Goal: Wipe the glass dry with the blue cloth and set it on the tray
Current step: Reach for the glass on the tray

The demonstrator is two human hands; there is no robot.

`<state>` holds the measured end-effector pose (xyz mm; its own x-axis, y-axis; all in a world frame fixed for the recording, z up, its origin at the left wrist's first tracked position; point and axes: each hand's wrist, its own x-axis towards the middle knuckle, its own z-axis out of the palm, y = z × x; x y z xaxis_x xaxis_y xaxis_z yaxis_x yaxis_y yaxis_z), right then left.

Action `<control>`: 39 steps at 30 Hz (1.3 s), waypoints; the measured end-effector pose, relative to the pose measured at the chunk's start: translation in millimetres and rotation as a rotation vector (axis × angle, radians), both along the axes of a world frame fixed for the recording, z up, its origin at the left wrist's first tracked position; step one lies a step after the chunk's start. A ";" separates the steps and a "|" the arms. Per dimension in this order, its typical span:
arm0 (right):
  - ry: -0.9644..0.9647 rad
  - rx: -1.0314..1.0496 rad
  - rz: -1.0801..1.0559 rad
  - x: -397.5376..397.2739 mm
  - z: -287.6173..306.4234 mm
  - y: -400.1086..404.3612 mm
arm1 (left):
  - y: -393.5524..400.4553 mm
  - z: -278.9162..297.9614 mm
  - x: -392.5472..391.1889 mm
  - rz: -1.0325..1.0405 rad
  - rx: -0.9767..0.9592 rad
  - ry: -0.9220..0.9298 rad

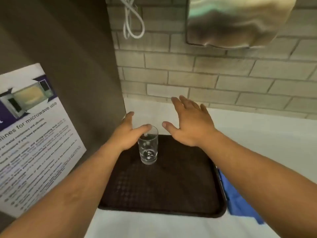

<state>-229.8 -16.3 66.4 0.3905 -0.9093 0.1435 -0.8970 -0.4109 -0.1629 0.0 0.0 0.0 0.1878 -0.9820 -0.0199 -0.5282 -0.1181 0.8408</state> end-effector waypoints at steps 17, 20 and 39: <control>-0.229 0.341 -0.198 -172.6 -126.8 58.5 | -8.2 -76.9 -103.3 -0.151 -0.038 0.362; -0.094 0.459 -0.145 -204.1 -157.4 61.5 | -16.2 -72.1 -136.5 -0.087 0.021 0.574; -1.655 0.679 -0.248 -187.6 -139.1 28.7 | -13.1 -19.4 -194.3 0.188 0.536 1.075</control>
<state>-417.4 12.3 -72.7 0.1047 -0.9780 -0.1803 0.3274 0.2050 -0.9224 -194.3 -13.1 -19.4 -0.0358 -0.7608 -0.6479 0.4714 -0.5846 0.6604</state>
